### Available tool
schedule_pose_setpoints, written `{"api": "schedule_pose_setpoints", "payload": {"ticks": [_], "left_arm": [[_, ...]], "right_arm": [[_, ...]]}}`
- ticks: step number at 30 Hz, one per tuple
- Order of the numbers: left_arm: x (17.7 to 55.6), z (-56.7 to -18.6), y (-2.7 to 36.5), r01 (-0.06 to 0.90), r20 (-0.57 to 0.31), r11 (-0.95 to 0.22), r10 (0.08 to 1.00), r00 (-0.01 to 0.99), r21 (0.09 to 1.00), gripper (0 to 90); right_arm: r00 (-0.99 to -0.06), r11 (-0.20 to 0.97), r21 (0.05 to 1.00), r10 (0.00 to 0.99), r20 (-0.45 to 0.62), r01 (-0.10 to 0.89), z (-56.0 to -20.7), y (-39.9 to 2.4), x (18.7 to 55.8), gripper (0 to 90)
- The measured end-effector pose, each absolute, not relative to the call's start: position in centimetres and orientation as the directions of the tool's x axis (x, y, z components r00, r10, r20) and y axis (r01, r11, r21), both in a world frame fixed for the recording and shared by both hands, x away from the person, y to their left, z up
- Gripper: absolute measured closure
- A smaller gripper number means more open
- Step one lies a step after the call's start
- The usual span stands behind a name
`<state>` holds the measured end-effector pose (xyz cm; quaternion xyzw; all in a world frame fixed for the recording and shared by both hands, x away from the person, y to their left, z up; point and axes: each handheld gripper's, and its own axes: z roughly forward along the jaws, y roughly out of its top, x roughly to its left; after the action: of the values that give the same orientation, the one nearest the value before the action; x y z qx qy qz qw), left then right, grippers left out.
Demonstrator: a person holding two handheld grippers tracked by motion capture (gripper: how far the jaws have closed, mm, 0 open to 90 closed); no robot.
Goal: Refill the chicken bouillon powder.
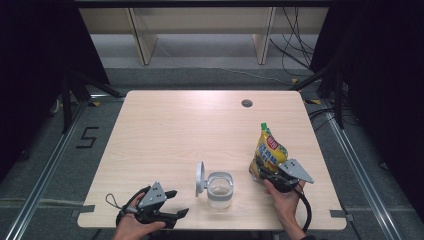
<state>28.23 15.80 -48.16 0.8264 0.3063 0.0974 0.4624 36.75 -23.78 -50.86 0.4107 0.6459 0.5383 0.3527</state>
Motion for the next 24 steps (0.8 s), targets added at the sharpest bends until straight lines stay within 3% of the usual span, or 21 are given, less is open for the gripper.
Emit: {"api": "schedule_pose_setpoints", "payload": {"ticks": [2, 6, 14, 24], "left_arm": [[28.2, -48.2, 15.8, 0.417, -0.123, -0.385, 0.597, 0.793, 0.824, 29.1], [28.2, -48.1, 15.9, 0.413, -0.108, -0.405, 0.596, 0.796, 0.816, 29.1], [28.3, -48.0, 16.1, 0.409, -0.093, -0.426, 0.593, 0.8, 0.807, 29.1], [28.2, -48.1, 16.0, 0.421, -0.122, -0.389, 0.599, 0.792, 0.819, 29.2]], "right_arm": [[-0.47, 0.085, 0.986, 0.883, -0.007, 0.144, -50.9, -24.1, 37.0, 38.3], [-0.41, 0.061, 0.983, 0.912, 0.016, 0.173, -50.8, -23.7, 36.7, 41.4], [-0.417, 0.095, 0.981, 0.909, -0.017, 0.168, -50.4, -23.9, 36.8, 45.2], [-0.442, 0.078, 0.971, 0.897, 0.032, 0.227, -49.6, -24.0, 36.0, 47.1]]}}
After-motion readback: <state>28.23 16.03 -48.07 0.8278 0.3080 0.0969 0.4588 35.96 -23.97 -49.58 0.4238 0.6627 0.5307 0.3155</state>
